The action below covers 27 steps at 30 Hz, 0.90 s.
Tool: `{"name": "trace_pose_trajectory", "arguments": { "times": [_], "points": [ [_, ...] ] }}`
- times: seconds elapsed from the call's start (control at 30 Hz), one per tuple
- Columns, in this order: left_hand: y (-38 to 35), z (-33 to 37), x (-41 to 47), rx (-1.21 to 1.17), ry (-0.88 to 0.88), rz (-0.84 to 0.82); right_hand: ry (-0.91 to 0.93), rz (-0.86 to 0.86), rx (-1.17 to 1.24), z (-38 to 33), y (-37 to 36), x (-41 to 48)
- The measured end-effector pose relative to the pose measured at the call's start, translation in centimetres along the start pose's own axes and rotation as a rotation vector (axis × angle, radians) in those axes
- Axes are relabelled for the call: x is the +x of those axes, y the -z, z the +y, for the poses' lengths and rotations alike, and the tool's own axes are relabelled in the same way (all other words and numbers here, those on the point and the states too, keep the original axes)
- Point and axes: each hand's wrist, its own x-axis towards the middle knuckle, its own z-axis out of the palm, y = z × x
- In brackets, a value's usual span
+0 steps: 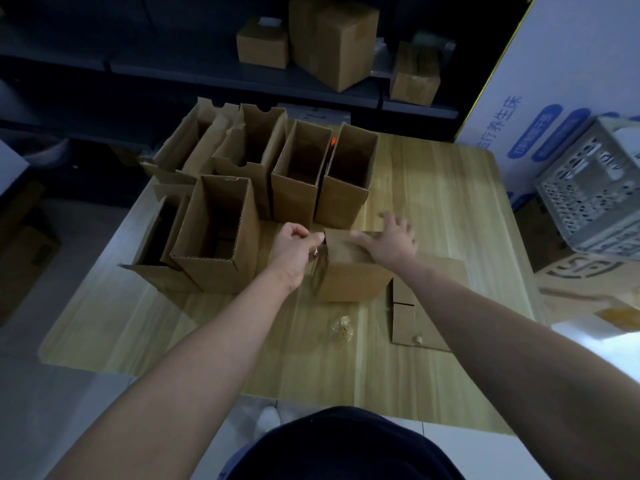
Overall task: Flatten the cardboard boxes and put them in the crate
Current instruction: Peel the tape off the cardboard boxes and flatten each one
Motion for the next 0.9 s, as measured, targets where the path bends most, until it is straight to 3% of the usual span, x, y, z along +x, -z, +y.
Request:
{"name": "trace_pose_trajectory", "arguments": {
  "times": [0.07, 0.13, 0.23, 0.3, 0.4, 0.5, 0.67, 0.77, 0.9],
  "points": [
    [-0.4, 0.7, 0.0, -0.002, -0.017, -0.017, 0.28, -0.176, -0.08, -1.1, 0.4, 0.1],
    [-1.0, 1.3, 0.0, -0.023, -0.02, -0.05, 0.422, -0.316, -0.227, -1.9, 0.3, 0.5],
    [-1.6, 1.8, -0.1, -0.102, 0.013, -0.109, 0.436, -0.331, -0.341, -2.3, 0.3, 0.7],
    [-1.7, 1.9, 0.1, -0.164, 0.037, -0.085, 0.456, -0.315, -0.272, -2.1, 0.7, 0.8],
    [-0.6, 2.1, 1.1, -0.223, 0.086, 0.142, 0.462, -0.256, -0.069, -0.6, 2.4, 1.2],
    [1.4, 1.8, 2.4, -0.049, 0.014, 0.291, 0.4, -0.218, 0.023, 1.6, 4.1, 1.6],
    [-0.4, 1.0, 1.9, 0.452, -0.162, -0.034, 0.379, -0.195, 0.081, 1.9, 3.1, 1.3],
    [-1.2, 0.4, 1.8, 0.723, -0.277, 0.005, 0.378, -0.178, 0.125, 2.3, 2.2, 0.9],
    [-1.5, 0.2, 1.4, 0.882, -0.38, 0.063, 0.329, -0.191, 0.183, 3.2, 1.4, 0.2]
  ]
}}
